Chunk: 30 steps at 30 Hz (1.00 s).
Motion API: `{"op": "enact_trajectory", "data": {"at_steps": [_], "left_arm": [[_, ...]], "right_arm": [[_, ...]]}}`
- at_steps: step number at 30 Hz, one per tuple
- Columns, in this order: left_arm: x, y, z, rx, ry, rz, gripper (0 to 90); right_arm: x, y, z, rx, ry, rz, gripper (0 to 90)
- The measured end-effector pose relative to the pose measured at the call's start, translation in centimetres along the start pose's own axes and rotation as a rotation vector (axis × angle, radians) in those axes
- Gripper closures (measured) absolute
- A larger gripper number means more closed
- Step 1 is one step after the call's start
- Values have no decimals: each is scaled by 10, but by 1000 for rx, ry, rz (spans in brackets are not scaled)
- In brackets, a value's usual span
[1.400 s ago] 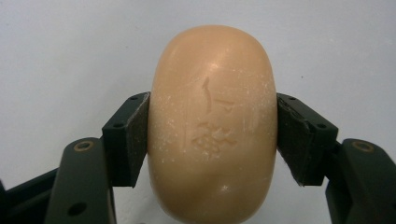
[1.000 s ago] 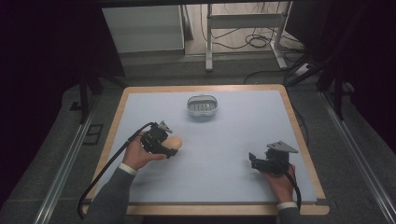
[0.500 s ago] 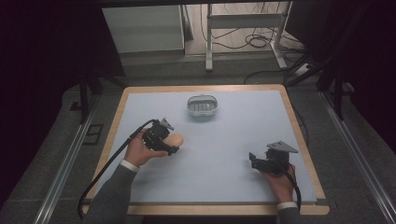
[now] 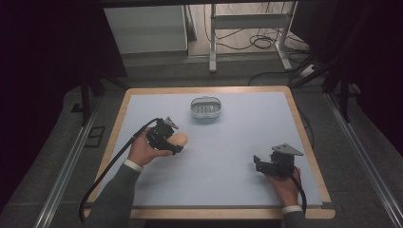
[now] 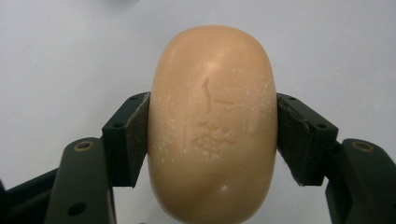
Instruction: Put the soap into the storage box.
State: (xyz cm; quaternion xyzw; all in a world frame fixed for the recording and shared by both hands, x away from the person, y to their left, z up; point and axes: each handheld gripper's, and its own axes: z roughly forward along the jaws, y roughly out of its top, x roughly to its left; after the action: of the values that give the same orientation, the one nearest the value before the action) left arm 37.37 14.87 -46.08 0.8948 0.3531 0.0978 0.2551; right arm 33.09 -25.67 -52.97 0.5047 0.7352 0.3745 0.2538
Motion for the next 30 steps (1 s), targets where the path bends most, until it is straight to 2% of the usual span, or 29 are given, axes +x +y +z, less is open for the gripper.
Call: {"op": "enact_trajectory", "data": {"at_steps": [18, 21, 30], "left_arm": [[10, 14, 2, -8, 9, -10, 328], [12, 18, 4, -14, 21, -9, 328], [17, 26, 9, -9, 17, -9, 328]], "right_arm": [[0, 0, 0, -1, -1, 0, 88], [0, 0, 0, -2, -1, -1, 88], [0, 0, 0, -2, -2, -1, 89]]}}
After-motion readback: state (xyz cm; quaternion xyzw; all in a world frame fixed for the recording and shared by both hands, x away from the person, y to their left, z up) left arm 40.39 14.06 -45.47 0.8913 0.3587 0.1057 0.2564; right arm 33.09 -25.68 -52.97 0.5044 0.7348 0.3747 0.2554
